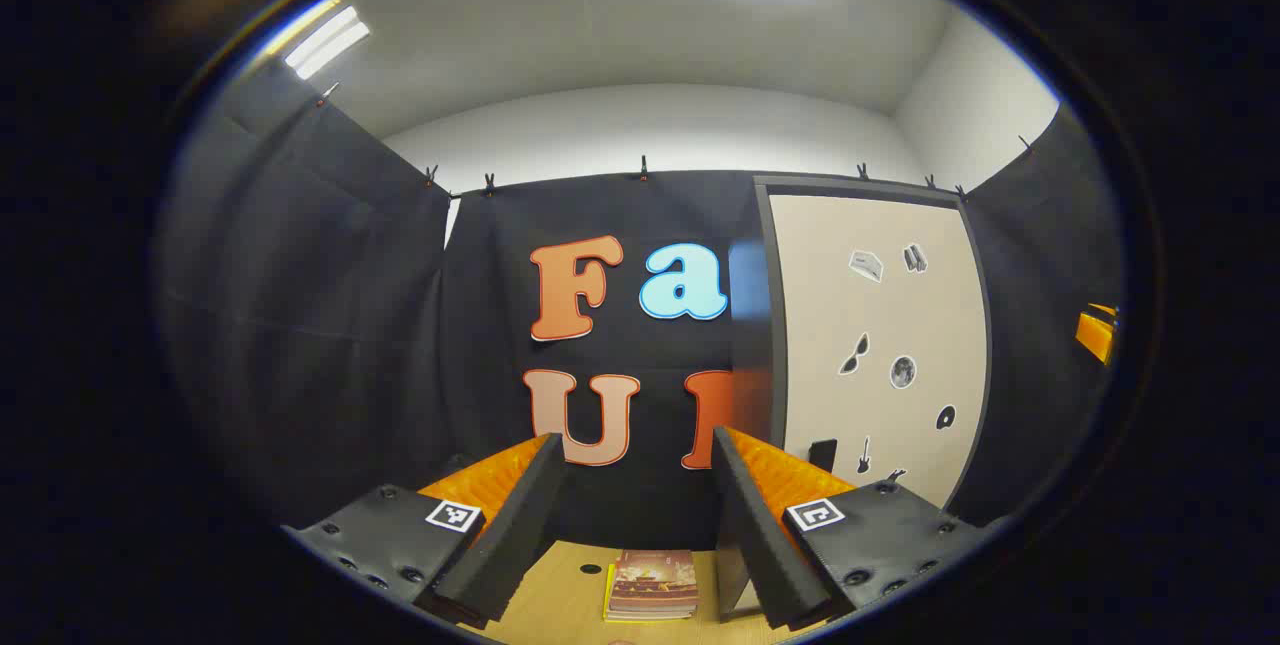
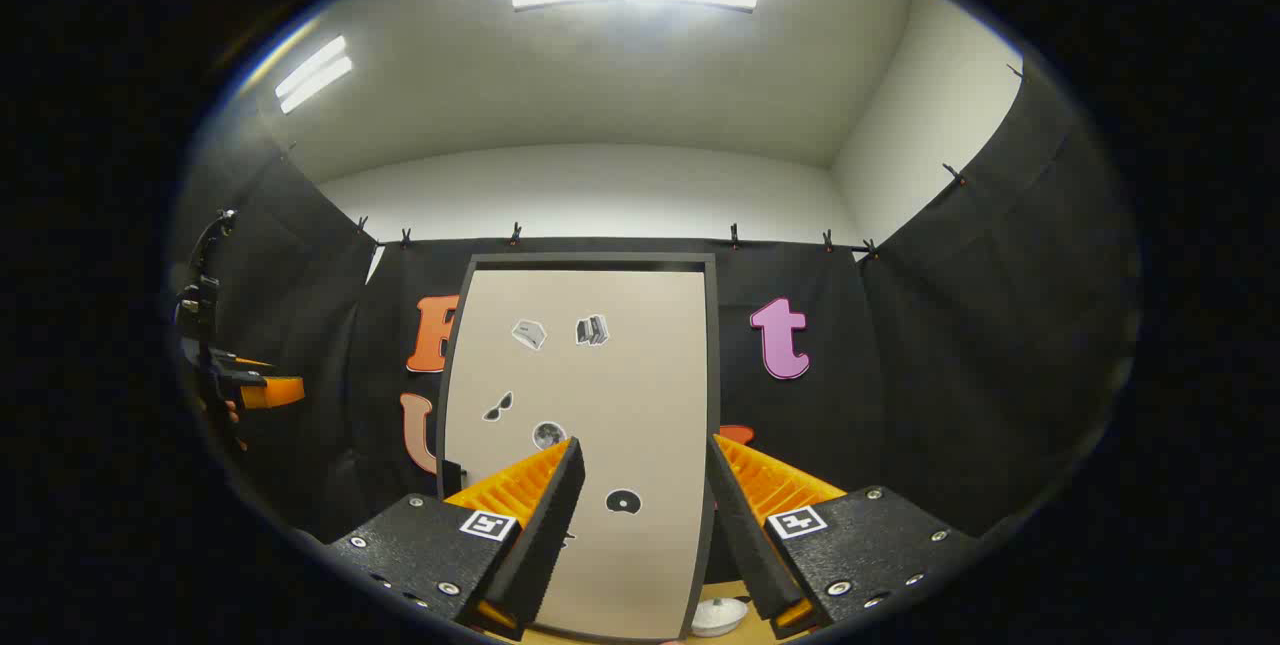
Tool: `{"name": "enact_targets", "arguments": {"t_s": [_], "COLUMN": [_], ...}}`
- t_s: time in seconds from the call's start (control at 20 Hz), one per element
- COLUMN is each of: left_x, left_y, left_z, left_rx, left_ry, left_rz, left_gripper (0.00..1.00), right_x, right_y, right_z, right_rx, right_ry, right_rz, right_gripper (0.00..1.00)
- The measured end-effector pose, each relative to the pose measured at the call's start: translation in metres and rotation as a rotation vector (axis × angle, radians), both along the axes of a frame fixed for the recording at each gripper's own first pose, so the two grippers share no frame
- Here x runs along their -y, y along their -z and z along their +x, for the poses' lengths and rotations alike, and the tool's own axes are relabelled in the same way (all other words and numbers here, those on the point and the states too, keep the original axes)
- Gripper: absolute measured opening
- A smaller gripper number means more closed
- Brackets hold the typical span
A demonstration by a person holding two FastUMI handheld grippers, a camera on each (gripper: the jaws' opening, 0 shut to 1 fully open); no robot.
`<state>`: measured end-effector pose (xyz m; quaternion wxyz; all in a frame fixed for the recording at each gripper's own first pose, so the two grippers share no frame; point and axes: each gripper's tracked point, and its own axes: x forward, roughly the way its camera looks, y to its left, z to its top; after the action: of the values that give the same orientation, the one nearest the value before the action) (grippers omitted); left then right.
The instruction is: Open the cabinet door with the right hand, grasp the bottle in the cabinet with the left hand and place it on the coaster, then close the cabinet door with the right hand.
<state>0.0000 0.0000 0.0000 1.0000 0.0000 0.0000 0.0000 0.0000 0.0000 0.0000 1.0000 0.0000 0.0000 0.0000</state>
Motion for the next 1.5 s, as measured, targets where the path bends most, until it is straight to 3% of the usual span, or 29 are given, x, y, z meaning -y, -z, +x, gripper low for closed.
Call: {"name": "enact_targets", "arguments": {"t_s": [0.2,0.3,0.35,0.4,0.45,0.55,0.75,0.8,0.9,0.95,1.35,1.4,1.45,1.5], "left_x": [-0.004,0.007,0.01,0.012,0.012,0.007,0.014,0.015,0.014,0.013,-0.016,-0.024,-0.031,-0.037], "left_y": [0.0,0.007,0.009,0.008,0.005,-0.002,-0.001,0.0,0.001,0.0,0.007,0.011,0.015,0.02], "left_z": [-0.001,-0.001,-0.002,-0.002,-0.003,-0.009,-0.015,-0.017,-0.022,-0.023,-0.035,-0.033,-0.033,-0.032], "left_rx": [0.019,0.004,-0.002,-0.005,-0.002,0.027,0.055,0.055,0.051,0.049,0.054,0.047,0.036,0.026], "left_ry": [-0.03,-0.014,-0.003,0.004,0.005,-0.016,-0.026,-0.021,-0.014,-0.011,-0.038,-0.054,-0.07,-0.08], "left_rz": [0.005,0.02,0.02,0.02,0.023,0.028,0.021,0.025,0.038,0.04,0.043,0.049,0.053,0.059], "left_gripper": [0.95,0.91,1.0,0.95,0.99,0.91,0.91,1.0,0.91,0.95,0.95,0.99,0.91,1.0], "right_x": [-0.018,-0.024,-0.025,-0.029,-0.034,-0.046,-0.063,-0.07,-0.081,-0.085,-0.156,-0.164,-0.173,-0.182], "right_y": [0.004,0.005,0.008,0.012,0.015,0.016,0.03,0.037,0.048,0.052,0.1,0.11,0.121,0.133], "right_z": [0.007,0.011,0.012,0.013,0.013,0.013,0.023,0.025,0.028,0.03,0.052,0.06,0.067,0.074], "right_rx": [0.003,0.018,0.01,-0.003,-0.015,-0.023,-0.045,-0.064,-0.095,-0.105,-0.182,-0.194,-0.214,-0.241], "right_ry": [-0.03,-0.038,-0.034,-0.039,-0.053,-0.083,-0.107,-0.118,-0.135,-0.14,-0.243,-0.255,-0.267,-0.277], "right_rz": [0.002,-0.005,-0.006,-0.004,0.001,0.012,0.045,0.054,0.058,0.059,0.085,0.086,0.09,0.096], "right_gripper": [0.77,0.83,0.87,0.87,0.88,0.88,0.88,0.88,0.88,0.88,0.88,0.88,0.88,0.88]}}
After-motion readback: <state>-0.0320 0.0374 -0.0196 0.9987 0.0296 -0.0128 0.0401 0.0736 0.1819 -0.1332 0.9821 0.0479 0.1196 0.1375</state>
